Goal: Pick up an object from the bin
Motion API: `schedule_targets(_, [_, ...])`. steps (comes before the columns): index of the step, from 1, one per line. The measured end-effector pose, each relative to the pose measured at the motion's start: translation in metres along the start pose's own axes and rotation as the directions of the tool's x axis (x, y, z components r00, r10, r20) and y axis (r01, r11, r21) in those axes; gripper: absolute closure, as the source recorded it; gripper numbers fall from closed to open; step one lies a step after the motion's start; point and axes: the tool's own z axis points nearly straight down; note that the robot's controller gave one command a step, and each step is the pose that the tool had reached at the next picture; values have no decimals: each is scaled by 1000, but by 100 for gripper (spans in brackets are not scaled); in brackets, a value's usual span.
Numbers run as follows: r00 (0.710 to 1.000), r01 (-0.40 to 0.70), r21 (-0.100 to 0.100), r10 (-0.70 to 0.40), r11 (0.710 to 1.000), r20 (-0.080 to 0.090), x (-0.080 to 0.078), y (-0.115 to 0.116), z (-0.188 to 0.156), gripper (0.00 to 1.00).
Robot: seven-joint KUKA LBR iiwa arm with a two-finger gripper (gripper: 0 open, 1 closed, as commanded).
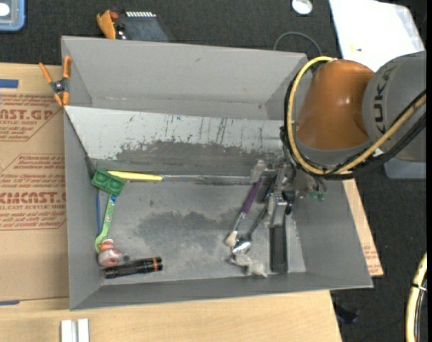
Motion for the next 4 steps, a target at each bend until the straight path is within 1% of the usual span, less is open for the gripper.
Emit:
schedule_targets(1, [1000, 1, 1, -1, 1000, 7, -1, 0, -5, 0])
schedule_targets(2, [982, 188, 3, -188, 982, 14, 8, -4, 40, 0])
schedule_targets(3, [831, 557, 4, -557, 831, 6, 29, -8, 53, 0])
schedule_targets(4, [529, 849, 5, -849, 529, 4, 46, 3, 61, 0])
